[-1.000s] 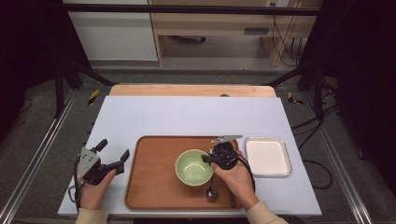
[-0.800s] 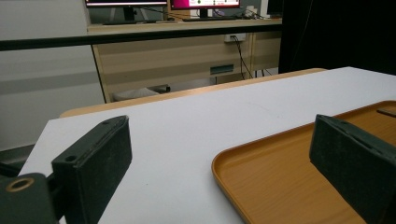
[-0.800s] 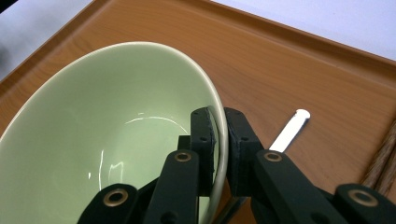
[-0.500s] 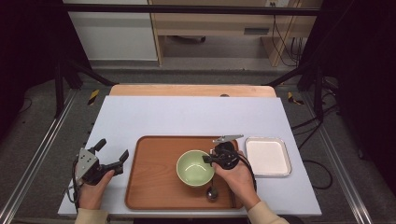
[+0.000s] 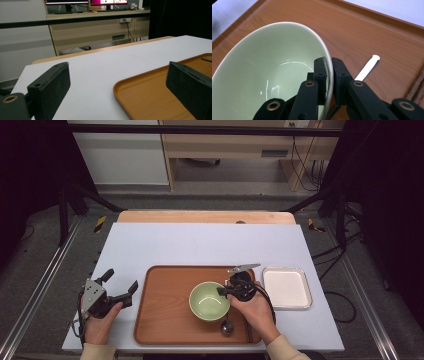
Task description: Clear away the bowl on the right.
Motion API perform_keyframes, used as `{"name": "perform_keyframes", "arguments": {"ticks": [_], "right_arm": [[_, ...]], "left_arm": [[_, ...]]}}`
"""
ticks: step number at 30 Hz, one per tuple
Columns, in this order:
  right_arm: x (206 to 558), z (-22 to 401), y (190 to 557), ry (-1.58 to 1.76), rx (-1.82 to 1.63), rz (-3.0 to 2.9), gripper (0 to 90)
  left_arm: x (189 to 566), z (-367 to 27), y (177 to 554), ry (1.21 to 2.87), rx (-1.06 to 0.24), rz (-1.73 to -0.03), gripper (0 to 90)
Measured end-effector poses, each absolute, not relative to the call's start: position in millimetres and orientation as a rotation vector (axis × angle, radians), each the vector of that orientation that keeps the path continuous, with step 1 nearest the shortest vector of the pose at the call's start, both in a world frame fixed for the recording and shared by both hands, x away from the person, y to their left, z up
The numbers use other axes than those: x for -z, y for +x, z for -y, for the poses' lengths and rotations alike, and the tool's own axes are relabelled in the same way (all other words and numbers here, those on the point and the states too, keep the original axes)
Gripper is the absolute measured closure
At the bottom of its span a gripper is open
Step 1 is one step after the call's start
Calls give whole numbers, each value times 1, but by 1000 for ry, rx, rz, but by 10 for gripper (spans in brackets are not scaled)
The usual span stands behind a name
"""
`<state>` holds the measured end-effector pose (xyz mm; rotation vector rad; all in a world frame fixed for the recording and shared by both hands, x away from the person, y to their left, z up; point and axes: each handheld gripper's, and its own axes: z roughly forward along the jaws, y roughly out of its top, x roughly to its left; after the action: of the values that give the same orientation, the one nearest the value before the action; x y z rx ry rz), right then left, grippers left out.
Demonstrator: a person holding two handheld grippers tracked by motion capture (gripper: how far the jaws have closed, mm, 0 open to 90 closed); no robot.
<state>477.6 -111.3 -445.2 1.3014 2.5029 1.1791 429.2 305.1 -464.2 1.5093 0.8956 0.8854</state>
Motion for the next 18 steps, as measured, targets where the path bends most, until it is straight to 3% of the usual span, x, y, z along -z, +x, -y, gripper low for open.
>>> {"name": "perform_keyframes", "arguments": {"ticks": [18], "right_arm": [[434, 132, 473, 1263, -1307, -2440, 751]], "left_arm": [[464, -305, 429, 1516, -894, -895, 54]]}}
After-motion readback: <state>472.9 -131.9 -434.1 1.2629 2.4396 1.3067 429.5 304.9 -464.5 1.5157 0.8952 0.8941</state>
